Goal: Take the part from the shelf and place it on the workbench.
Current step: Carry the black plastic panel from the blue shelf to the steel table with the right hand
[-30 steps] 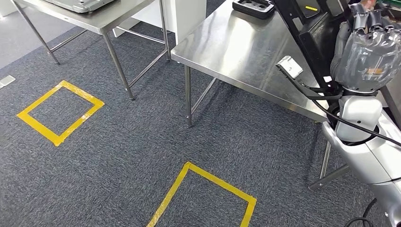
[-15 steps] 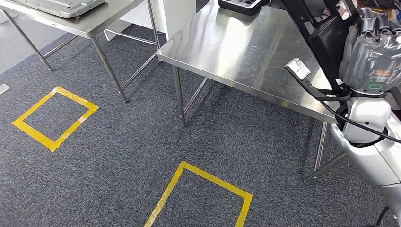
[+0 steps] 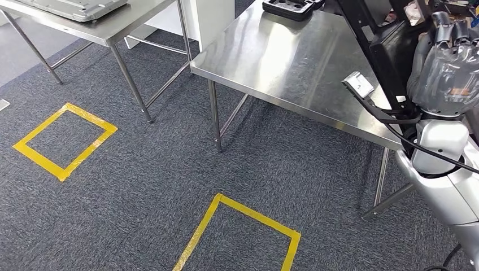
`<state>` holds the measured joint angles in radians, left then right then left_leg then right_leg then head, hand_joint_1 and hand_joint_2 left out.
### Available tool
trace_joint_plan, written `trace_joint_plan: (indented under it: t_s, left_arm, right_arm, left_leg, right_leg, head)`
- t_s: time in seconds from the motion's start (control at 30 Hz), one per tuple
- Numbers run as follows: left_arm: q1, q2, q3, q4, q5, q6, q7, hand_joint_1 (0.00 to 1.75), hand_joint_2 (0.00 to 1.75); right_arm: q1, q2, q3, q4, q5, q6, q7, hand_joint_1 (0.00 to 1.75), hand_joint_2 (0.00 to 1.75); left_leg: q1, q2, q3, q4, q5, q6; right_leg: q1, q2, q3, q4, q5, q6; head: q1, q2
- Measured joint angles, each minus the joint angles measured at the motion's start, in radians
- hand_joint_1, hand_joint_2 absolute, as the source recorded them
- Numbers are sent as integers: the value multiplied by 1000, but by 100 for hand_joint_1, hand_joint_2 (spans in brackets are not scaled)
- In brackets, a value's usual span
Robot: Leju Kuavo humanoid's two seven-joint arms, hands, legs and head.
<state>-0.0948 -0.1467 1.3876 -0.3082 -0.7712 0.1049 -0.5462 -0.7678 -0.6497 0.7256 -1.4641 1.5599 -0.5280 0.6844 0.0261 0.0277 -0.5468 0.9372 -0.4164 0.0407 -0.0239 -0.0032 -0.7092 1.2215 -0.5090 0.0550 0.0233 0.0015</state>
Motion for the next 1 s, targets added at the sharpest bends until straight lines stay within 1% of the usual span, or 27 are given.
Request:
trace_joint_plan:
  t_s: [0.03, 0.07, 0.1, 0.13, 0.17, 0.2, 0.23, 0.27, 0.3, 0.33, 0.37, 0.4, 0.43, 0.5, 0.53, 0.57, 0.6, 0.67, 0.7, 0.73, 0.77, 0.83, 0.87, 0.9, 0.93, 0.97, 1.0]
  left_arm:
    - [0, 0, 0, 1, 1, -3, 0, 0, 175]
    - [0, 0, -1, 2, 2, -4, 0, 0, 175]
    - [0, 0, -1, 4, 3, -6, 0, 0, 175]
    - [1, 1, -2, 5, 3, -6, 0, 0, 175]
    - [1, 4, -2, 5, 3, -6, 0, 0, 175]
    - [1, 6, -3, 6, 3, -7, 0, 0, 175]
    - [1, 9, -3, 7, 3, -7, 0, 0, 175]
    - [1, 11, -4, 8, 3, -8, 0, 0, 175]
    - [1, 10, -4, 9, 3, -10, 0, 0, 175]
    - [1, 11, -5, 9, 4, -12, 0, 0, 175]
    - [1, 11, -5, 10, 4, -14, 0, 0, 175]
    - [0, 11, -6, 10, 4, -17, 0, 0, 175]
    - [0, 11, -6, 10, 4, -20, 0, 0, 175]
    - [1, 12, -6, 11, 4, -22, 0, 0, 175]
    - [2, 13, -6, 11, 4, -23, 0, 0, 175]
    - [4, 14, -6, 11, 4, -23, 0, 0, 175]
    - [5, 14, -6, 11, 4, -23, 0, 0, 175]
    - [6, 18, -6, 11, 4, -24, 0, 0, 175]
    - [6, 20, -6, 11, 3, -24, 0, 0, 175]
    - [6, 22, -7, 12, 3, -25, 1, 0, 175]
    - [6, 24, -7, 12, 3, -25, 1, 0, 175]
    - [5, 25, -7, 13, 4, -25, 1, 0, 175]
    - [6, 25, -7, 14, 4, -24, 2, 0, 175]
    - [6, 25, -7, 14, 4, -24, 2, 0, 175]
    - [6, 25, -7, 14, 4, -24, 3, 0, 175]
    - [6, 25, -7, 15, 4, -24, 3, 0, 175]
    - [6, 25, -7, 15, 4, -24, 3, 0, 175]
  right_arm:
    - [4, 0, 2, 0, 0, -1, 0, 175, 175]
    - [7, 0, 3, 1, 0, -2, 0, 175, 175]
    - [9, 0, 4, 1, 0, -2, 0, 175, 175]
    - [10, 0, 4, 1, 0, -3, 0, 175, 175]
    - [9, 0, 5, 1, 0, -4, 0, 175, 175]
    - [9, 1, 5, 1, 0, -5, 0, 175, 175]
    - [10, 1, 5, 1, 0, -6, 0, 175, 175]
    - [12, 2, 5, 1, 0, -8, 0, 175, 175]
    - [13, 2, 5, 1, 0, -8, 0, 175, 175]
    - [14, 2, 4, 1, 0, -9, 0, 175, 175]
    - [12, 2, 3, 1, 0, -10, 0, 175, 175]
    - [10, 1, 2, 1, 0, -11, 0, 175, 175]
    - [9, 1, 2, 1, 0, -12, 0, 175, 175]
    - [10, 0, 3, 2, 0, -15, 0, 175, 175]
    - [13, 0, 4, 2, 0, -16, 0, 175, 175]
    - [15, 0, 5, 3, 0, -18, 0, 175, 175]
    - [16, 0, 4, 4, 0, -19, 0, 175, 175]
    - [17, -1, 3, 4, 0, -22, 0, 175, 175]
    - [18, -2, 4, 4, 0, -24, 0, 175, 175]
    - [19, -3, 4, 4, 0, -26, 0, 175, 175]
    - [20, -4, 4, 4, 0, -27, 0, 175, 175]
    - [20, -10, 4, 4, 0, -28, 0, 175, 175]
    - [20, -13, 4, 3, 0, -28, 0, 175, 175]
    - [17, -15, 4, 3, 0, -28, 0, 175, 175]
    - [15, -15, 5, 3, 0, -28, 0, 175, 175]
    - [14, -16, 7, 3, 0, -28, 0, 175, 175]
    - [14, -16, 10, 4, 0, -27, 0, 175, 175]
  left_leg:
    - [2, 0, 1, 0, -2, -3]
    - [6, 0, 2, 2, -5, -7]
    - [11, -1, 2, 6, -9, -13]
    - [16, -1, 3, 12, -15, -23]
    - [19, -2, 1, 21, -24, -34]
    - [19, -2, 0, 30, -32, -46]
    - [18, -1, -1, 36, -39, -55]
    - [17, 0, -1, 38, -44, -60]
    - [19, 2, 2, 38, -47, -63]
    - [23, 2, 3, 40, -52, -64]
    - [26, 0, -1, 54, -62, -65]
    - [27, -3, -17, 90, -82, -64]
    - [25, -9, -47, 150, -109, -63]
    - [18, -18, -136, 302, -161, -56]
    - [15, -20, -175, 353, -167, -51]
    - [11, -20, -195, 365, -152, -43]
    - [6, -21, -194, 333, -116, -32]
    - [-10, -28, -150, 193, -25, -2]
    - [-17, -29, -126, 133, 4, 11]
    - [-24, -29, -110, 95, 17, 19]
    - [-29, -28, -103, 79, 15, 24]
    - [-31, -23, -89, 64, 9, 27]
    - [-30, -24, -78, 54, 8, 29]
    - [-29, -24, -67, 48, 8, 30]
    - [-27, -25, -57, 43, 7, 31]
    - [-28, -25, -51, 42, 4, 32]
    - [-27, -25, -47, 42, -1, 33]
  right_leg:
    - [-4, 1, -20, 31, -4, 7]
    - [-11, 0, -21, 23, 8, 18]
    - [-18, -1, -1, -23, 32, 32]
    - [-26, -5, 34, -97, 62, 48]
    - [-28, -8, 68, -160, 84, 58]
    - [-28, -10, 91, -205, 96, 56]
    - [-26, -10, 103, -225, 99, 46]
    - [-21, -7, 103, -221, 94, 31]
    - [-21, -2, 101, -218, 90, 16]
    - [-22, 1, 103, -216, 86, 6]
    - [-21, 3, 106, -215, 84, -3]
    - [-20, 6, 110, -215, 81, -12]
    - [-18, 7, 115, -216, 77, -20]
    - [-9, 10, 124, -216, 68, -35]
    - [-4, 12, 129, -216, 63, -41]
    - [1, 15, 135, -216, 57, -45]
    - [5, 18, 142, -216, 52, -47]
    - [10, 23, 157, -217, 39, -46]
    - [13, 26, 162, -218, 34, -43]
    - [14, 28, 166, -219, 29, -39]
    - [14, 30, 169, -218, 27, -32]
    - [16, 30, 174, -215, 27, -20]
    - [17, 27, 174, -205, 22, -16]
    - [17, 23, 164, -182, 11, -15]
    - [15, 20, 140, -139, -7, -17]
    - [13, 18, 108, -79, -26, -18]
    - [12, 17, 66, -15, -45, -18]
  head:
    - [1, 0]
    - [0, 0]
    - [1, 0]
    - [1, 0]
    - [3, 0]
    - [5, 0]
    - [6, 0]
    - [5, 0]
    - [2, 0]
    - [0, 0]
    - [-3, 0]
    - [-5, 0]
    - [-8, 0]
    - [-12, 0]
    - [-13, 0]
    - [-13, 0]
    - [-13, 0]
    - [-12, 0]
    - [-12, 0]
    - [-13, 0]
    - [-13, 0]
    - [-15, 0]
    - [-15, 0]
    - [-14, 0]
    - [-13, 0]
    - [-12, 0]
    - [-11, 0]
